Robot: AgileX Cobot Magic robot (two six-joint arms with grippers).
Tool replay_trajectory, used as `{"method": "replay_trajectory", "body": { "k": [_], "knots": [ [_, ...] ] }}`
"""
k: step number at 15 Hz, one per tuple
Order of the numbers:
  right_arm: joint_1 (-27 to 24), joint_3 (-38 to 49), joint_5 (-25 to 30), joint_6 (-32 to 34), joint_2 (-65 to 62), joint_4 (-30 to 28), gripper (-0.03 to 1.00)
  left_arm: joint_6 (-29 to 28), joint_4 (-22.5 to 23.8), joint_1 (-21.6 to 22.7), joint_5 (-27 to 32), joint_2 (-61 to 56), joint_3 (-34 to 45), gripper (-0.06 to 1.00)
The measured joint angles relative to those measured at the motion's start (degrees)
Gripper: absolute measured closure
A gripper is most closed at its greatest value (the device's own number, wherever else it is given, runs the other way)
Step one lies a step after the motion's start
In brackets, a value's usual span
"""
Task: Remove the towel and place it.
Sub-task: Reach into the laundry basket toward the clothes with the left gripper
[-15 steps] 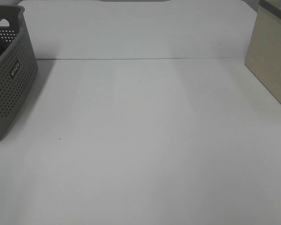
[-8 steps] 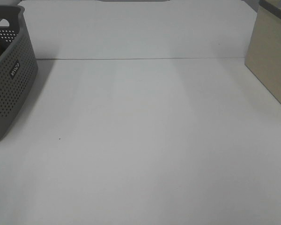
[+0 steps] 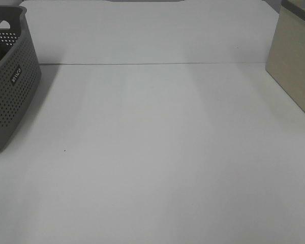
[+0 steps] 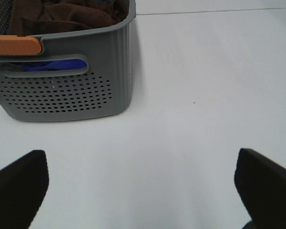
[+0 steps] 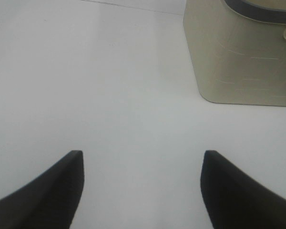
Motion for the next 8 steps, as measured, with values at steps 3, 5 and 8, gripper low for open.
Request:
{"method": "replay_trajectory", "body": {
  "k": [3,5,8],
  "knots": [
    [0.0,0.0,0.0,0.0,0.0,0.0,0.29,1.03,0.06,0.0,0.0,0.0,0.0,-0.05],
    [0.0,0.0,0.0,0.0,0.0,0.0,0.29,1.03,0.06,0.0,0.0,0.0,0.0,-0.05],
    [0.0,0.0,0.0,0.0,0.0,0.0,0.29,1.03,0.06,0.0,0.0,0.0,0.0,-0.05]
  ]
}}
